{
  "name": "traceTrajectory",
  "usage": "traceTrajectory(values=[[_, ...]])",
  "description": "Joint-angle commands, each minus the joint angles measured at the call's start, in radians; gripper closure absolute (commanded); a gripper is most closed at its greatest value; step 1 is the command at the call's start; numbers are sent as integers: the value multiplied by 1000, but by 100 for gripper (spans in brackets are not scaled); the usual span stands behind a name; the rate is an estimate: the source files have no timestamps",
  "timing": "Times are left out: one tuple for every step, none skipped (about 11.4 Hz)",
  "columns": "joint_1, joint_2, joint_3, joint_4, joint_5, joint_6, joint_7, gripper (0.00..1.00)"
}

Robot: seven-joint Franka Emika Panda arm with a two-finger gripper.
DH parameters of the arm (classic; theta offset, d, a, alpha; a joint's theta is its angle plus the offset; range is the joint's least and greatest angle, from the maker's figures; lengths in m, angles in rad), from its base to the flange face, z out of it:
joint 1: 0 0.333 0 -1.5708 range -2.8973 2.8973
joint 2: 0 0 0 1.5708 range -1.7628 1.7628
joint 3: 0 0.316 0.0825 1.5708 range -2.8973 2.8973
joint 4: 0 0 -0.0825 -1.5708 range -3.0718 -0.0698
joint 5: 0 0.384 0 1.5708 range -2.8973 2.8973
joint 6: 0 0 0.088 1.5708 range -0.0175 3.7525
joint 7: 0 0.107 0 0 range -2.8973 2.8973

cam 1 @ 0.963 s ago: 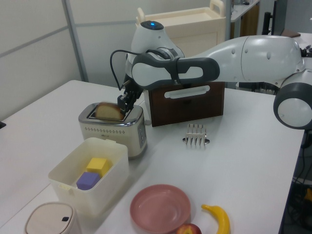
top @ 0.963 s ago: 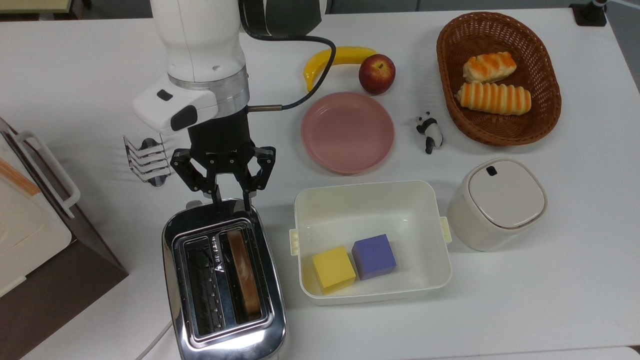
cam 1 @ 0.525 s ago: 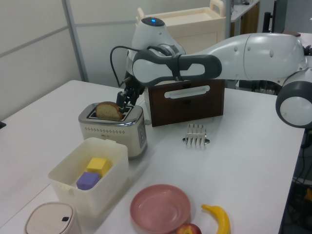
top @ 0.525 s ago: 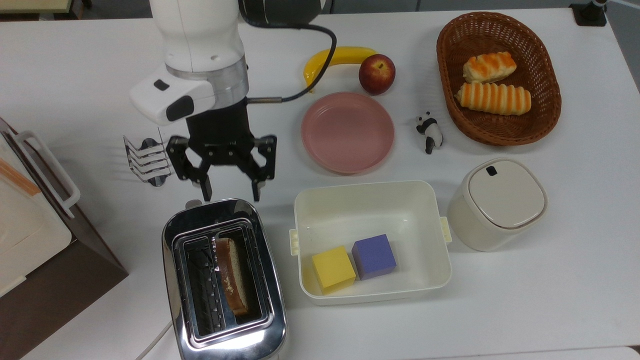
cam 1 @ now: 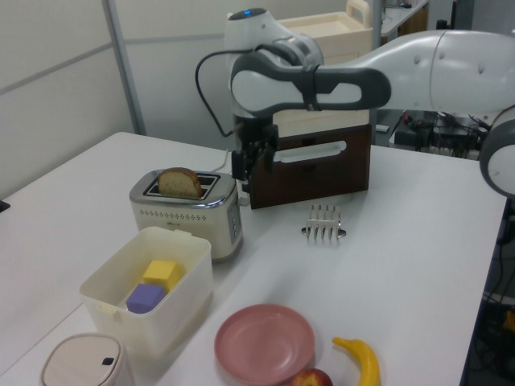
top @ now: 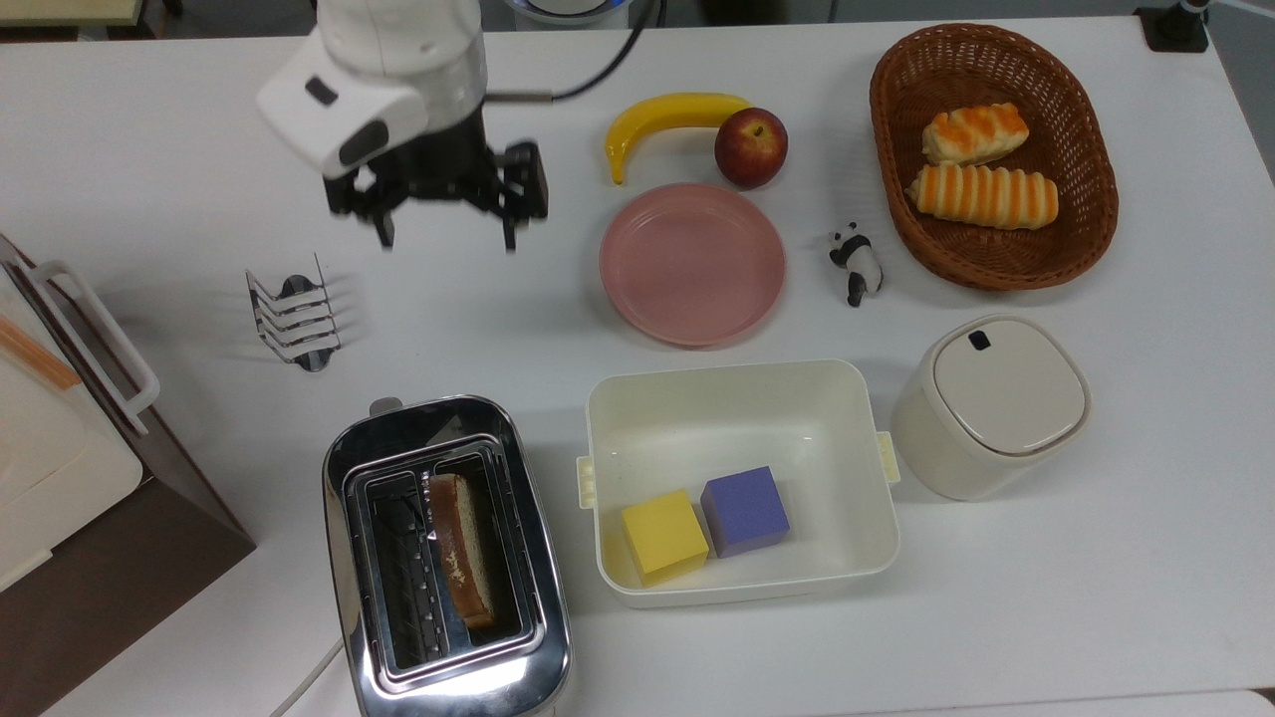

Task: Put the bread in the toaster

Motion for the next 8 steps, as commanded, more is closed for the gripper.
traceTrajectory(values=[[62,-145,1,-102,-17,-156,55,0],[63,-181,1,-141,-19,-169,105,0],[65,-214,0,-187,-23,-166,122,0],[65,-245,1,-225,-35,-161,122,0],[66,-259,1,-236,-42,-161,122,0],[67,-270,1,-244,-42,-161,122,0],[65,-281,1,-245,-42,-161,122,0],[62,-291,1,-248,-42,-163,121,0]])
